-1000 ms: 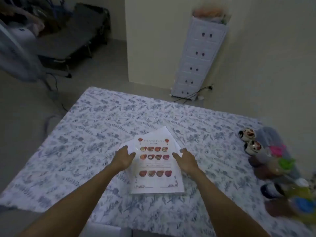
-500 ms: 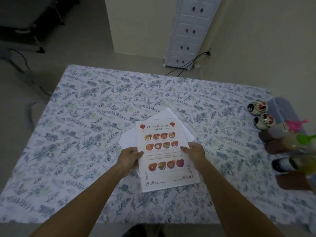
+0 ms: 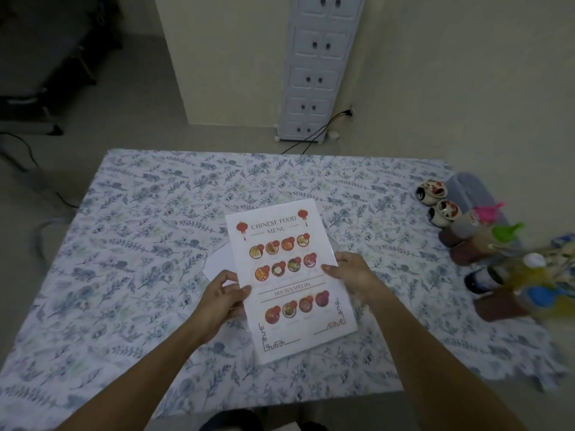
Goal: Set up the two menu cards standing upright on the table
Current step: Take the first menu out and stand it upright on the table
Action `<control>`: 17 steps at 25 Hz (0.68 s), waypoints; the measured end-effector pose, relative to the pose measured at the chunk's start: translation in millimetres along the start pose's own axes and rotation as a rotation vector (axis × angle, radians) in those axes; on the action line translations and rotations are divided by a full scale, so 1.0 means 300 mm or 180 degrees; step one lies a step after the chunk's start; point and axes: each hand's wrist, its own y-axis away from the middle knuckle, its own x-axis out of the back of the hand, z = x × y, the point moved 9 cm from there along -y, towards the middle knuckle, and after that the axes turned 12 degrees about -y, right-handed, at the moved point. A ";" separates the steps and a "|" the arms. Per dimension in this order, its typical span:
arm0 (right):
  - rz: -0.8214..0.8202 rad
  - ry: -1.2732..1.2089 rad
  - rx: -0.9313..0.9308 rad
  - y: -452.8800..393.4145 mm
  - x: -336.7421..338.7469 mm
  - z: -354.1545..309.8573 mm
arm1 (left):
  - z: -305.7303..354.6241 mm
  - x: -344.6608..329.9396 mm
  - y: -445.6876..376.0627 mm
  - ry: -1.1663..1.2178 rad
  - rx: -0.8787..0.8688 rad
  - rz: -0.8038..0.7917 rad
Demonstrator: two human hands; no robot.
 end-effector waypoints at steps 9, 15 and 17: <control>0.0266 -0.0061 0.0944 0.069 0.456 -0.123 | 0.206 -0.391 -0.046 -0.0926 -0.0967 0.0309; 0.0764 -0.0075 0.1375 0.033 0.760 -0.173 | 0.314 -0.690 -0.155 -0.1256 -0.1155 0.0664; 0.0862 -0.0063 0.1344 -0.021 0.831 -0.168 | 0.328 -0.743 -0.200 -0.1189 -0.1135 0.0682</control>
